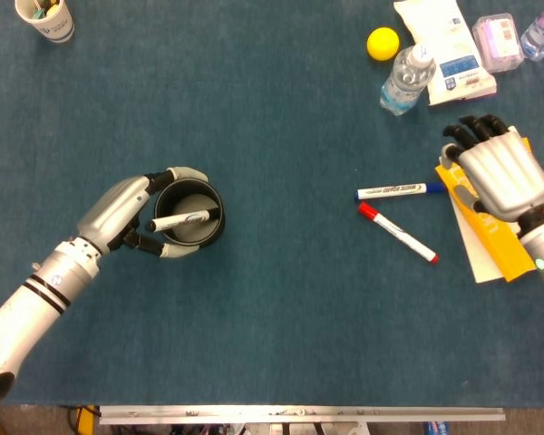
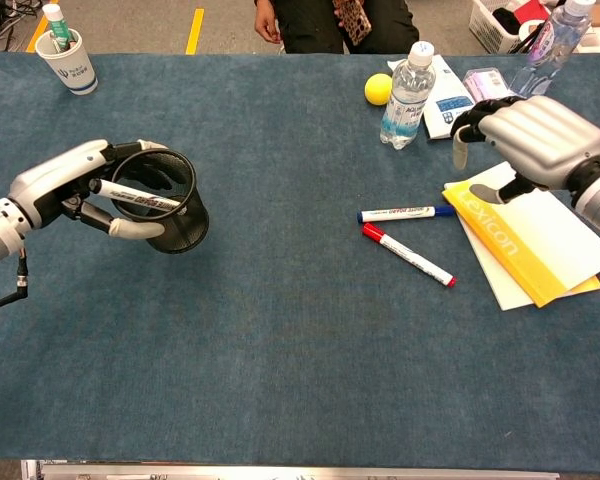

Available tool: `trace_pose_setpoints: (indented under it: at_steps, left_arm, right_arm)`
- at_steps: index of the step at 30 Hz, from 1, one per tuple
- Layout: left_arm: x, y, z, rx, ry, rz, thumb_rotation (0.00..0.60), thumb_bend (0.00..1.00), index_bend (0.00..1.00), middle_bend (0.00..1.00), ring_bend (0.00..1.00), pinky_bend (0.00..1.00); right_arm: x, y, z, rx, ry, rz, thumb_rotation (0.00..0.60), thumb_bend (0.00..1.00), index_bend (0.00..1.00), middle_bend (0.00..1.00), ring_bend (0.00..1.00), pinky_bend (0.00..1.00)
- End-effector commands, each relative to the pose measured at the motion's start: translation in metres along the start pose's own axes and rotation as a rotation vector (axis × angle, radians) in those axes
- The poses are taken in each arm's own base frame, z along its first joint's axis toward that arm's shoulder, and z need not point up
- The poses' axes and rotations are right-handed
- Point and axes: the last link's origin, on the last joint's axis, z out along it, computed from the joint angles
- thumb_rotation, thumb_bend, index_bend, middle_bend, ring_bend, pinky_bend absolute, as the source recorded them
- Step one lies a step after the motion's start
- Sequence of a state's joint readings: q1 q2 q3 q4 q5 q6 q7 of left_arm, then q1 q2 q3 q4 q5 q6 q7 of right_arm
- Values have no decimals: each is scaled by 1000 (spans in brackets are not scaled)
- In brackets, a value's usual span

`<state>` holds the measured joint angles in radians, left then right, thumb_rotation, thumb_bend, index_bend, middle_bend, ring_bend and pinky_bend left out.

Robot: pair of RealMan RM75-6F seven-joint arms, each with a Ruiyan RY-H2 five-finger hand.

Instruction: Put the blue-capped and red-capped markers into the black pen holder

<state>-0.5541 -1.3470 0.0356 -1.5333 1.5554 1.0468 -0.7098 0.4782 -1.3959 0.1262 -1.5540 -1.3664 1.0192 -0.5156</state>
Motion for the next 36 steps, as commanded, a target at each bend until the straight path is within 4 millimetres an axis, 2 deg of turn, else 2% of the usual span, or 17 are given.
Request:
trace_pose_setpoints:
  at_steps: [1, 11, 25, 36]
  left_arm:
    - [0, -1, -1, 3, -1, -1, 542, 168, 232, 355, 306, 224]
    - [-1, -3, -2, 8, -9, -1, 545, 168, 229, 354, 306, 224]
    - [2, -5, -7, 8, 3, -4, 545, 168, 227, 353, 305, 224]
    - [7, -6, -11, 9, 13, -6, 540, 168, 223, 352, 302, 224]
  right_arm:
    - [-12, -7, 8, 1, -15, -33, 600, 263, 487, 285, 177, 208]
    - [-36, -21, 24, -7, -68, -4, 600, 262, 489, 285, 177, 209]
    - [-38, -65, 55, 50, -86, -14, 600, 262, 493, 285, 177, 209]
    - [-39, -86, 68, 72, -98, -27, 600, 262, 506, 285, 177, 209]
